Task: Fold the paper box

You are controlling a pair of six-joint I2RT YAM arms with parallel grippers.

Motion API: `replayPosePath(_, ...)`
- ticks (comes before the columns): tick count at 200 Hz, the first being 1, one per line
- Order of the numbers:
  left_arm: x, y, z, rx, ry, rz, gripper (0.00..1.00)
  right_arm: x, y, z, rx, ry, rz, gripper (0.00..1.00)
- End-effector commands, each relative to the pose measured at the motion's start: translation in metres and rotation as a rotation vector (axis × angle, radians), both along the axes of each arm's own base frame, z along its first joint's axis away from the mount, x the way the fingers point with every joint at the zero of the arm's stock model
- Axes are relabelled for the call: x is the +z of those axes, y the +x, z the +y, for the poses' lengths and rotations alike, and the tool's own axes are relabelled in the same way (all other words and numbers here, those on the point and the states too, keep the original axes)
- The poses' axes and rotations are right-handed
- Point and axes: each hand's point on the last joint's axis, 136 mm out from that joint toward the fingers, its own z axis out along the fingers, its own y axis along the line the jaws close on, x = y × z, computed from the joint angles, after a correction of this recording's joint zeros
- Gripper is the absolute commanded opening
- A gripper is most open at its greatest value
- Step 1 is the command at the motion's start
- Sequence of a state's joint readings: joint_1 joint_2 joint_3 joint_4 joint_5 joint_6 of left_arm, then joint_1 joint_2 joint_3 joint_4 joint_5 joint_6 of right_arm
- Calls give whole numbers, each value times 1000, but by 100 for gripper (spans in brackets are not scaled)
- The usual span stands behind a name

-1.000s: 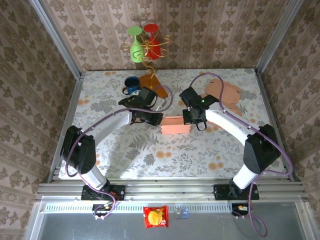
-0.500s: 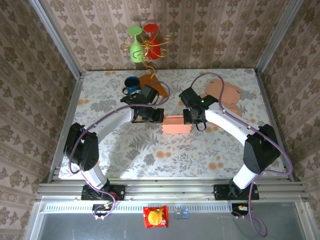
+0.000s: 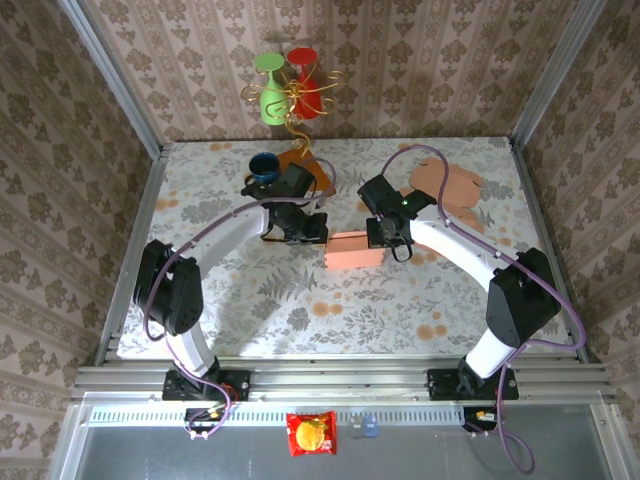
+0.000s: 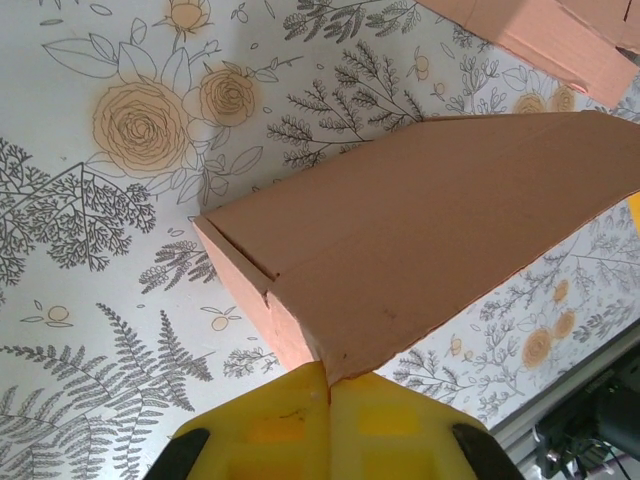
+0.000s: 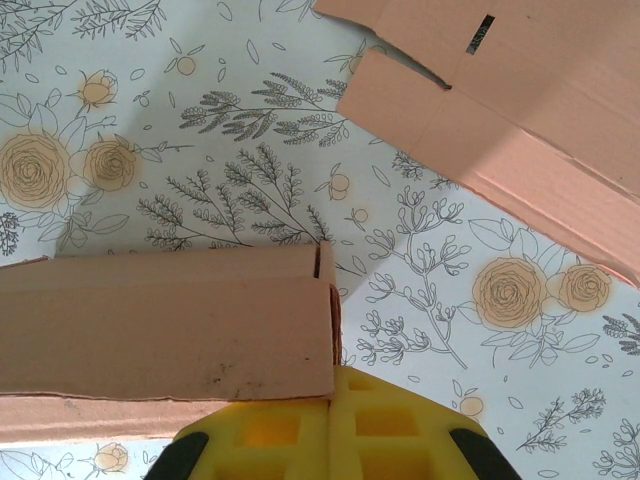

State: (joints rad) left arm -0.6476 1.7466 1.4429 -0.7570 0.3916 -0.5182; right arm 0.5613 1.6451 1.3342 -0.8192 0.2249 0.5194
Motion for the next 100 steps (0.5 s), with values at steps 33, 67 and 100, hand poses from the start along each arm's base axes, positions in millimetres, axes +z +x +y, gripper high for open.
replayPosePath(33,12,-3,-9,6,-73,90,0,-8,-5,9,34,0,34,0)
replayPosePath(67,18,-1,-8,2,-80,120,0,-8,-4,9,45,-8,40,0)
replayPosePath(100,14,-4,-5,-13,-65,130,0,-8,-4,9,44,-4,39,0)
